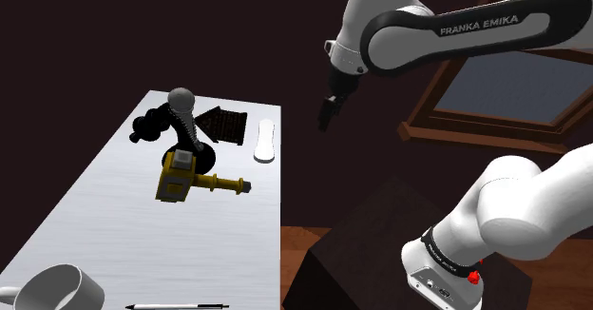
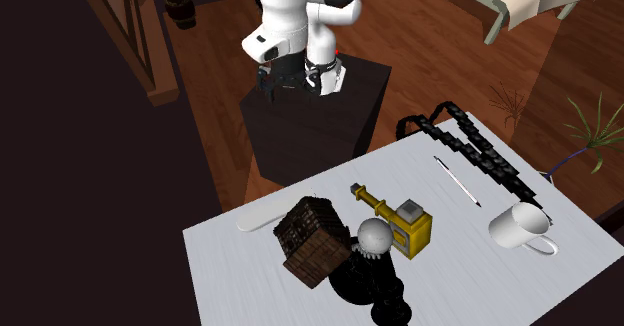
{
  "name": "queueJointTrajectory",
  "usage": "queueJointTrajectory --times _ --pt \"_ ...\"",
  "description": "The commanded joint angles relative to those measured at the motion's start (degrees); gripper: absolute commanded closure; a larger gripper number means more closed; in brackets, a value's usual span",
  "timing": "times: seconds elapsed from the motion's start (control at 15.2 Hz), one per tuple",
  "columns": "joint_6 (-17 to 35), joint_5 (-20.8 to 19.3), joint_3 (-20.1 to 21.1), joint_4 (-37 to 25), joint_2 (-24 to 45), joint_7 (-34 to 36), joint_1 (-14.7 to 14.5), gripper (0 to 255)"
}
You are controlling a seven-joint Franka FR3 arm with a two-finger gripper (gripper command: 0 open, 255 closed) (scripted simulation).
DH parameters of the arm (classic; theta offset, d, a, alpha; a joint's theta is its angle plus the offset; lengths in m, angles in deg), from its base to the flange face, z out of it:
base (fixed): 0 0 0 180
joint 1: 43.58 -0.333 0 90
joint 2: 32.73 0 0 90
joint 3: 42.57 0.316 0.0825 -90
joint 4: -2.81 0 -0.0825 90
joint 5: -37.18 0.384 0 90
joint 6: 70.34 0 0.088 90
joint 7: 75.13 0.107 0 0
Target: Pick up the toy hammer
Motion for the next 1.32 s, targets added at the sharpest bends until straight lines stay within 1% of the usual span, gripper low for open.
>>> queueJointTrajectory --times 0.0,0.59,0.92,1.25 --pt "3.0 0.79 0.73 -1.31 3.31 -1.17 -1.34 0" --pt "14.73 3.15 4.02 -8.08 17.91 -7.02 -6.1 0" --pt "19.65 3.57 6.2 -13.08 25.69 -9.97 -8.39 0" --pt "23.54 3.06 8.48 -18.77 33.2 -12.51 -10.59 0"
